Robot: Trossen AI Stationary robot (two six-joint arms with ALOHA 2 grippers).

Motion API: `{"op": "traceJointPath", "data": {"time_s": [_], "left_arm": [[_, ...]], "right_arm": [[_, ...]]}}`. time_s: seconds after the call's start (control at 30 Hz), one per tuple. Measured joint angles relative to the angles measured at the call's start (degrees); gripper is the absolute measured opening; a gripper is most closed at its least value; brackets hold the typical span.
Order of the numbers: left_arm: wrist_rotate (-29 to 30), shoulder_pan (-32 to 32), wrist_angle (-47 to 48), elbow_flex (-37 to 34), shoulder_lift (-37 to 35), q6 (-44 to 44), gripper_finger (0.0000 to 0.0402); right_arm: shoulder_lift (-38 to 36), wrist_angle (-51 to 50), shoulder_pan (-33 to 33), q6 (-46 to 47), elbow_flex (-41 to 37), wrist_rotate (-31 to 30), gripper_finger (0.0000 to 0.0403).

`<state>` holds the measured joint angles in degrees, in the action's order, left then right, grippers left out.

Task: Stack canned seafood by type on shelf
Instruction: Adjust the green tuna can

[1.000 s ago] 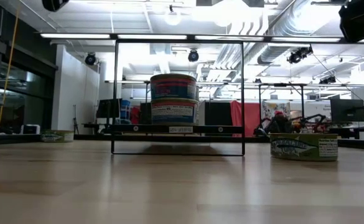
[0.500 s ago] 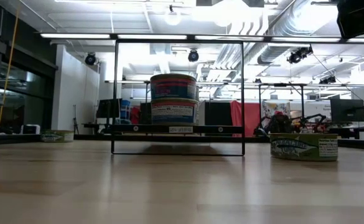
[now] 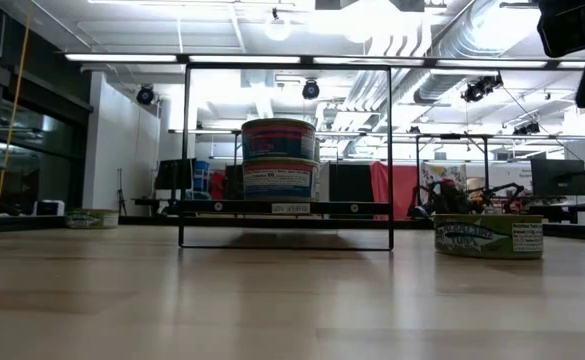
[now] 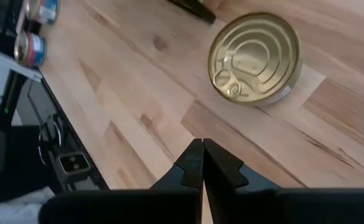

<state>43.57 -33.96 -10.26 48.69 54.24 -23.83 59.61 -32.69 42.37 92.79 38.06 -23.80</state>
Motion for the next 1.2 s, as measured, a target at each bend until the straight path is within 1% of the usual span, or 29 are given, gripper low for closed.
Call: {"op": "traceJointPath", "data": {"time_s": [0.17, 0.33, 0.6, 1.2], "left_arm": [[-0.2, 1.0, -0.1, 0.0, 0.0, 0.0, 0.0000], [-2.4, 2.6, -0.2, 0.0, 0.0, -0.1, 0.0000], [-5.3, 4.4, -0.3, 0.0, 0.0, -1.1, 0.0000], [-5.5, 4.4, 1.2, 0.0, 0.0, -1.5, 0.0000]], "right_arm": [[0.0, 0.1, 0.0, 1.2, 0.0, -1.7, 0.0000], [0.0, 0.3, -0.8, 1.2, 0.0, -1.6, 0.0000], [0.0, 1.0, -3.9, -1.5, 0.0, -1.6, 0.0000], [0.0, 1.3, -8.8, -4.8, 0.0, 0.0, 0.0000]]}}
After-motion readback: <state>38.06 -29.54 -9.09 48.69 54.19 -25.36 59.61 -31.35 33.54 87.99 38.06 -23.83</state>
